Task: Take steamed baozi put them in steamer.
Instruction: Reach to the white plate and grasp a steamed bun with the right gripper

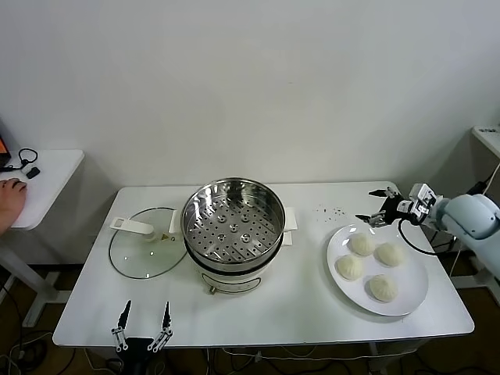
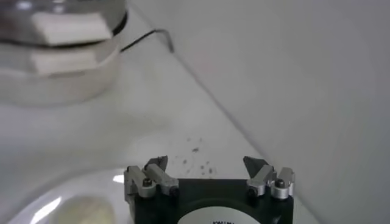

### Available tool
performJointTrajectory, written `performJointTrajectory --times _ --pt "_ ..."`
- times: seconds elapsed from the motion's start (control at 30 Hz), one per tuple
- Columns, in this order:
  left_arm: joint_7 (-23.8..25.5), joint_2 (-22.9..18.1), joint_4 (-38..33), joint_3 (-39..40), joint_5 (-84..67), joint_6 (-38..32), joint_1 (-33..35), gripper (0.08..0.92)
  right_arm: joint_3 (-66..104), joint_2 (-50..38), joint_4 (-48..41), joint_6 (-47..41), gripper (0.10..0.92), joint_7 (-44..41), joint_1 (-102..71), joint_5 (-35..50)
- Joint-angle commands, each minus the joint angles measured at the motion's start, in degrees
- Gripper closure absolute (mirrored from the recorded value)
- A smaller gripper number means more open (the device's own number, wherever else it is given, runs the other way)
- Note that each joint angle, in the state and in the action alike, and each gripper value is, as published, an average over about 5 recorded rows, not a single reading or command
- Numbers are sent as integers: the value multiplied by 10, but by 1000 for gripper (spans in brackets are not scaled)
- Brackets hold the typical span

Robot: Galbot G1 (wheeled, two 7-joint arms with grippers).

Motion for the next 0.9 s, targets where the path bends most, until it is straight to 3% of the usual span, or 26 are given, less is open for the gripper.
performJointTrajectory --times 0.03,0.33,0.9 --pt "0 2 7 -1 0 -1 -1 177 -487 15 -122 76 203 -195 429 -48" --pt "0 4 17 -4 -1 -3 -6 177 -629 127 -206 121 203 -227 519 -24" --pt "3 6 23 -12 1 -3 -11 177 -654 250 -294 147 203 -250 475 -23"
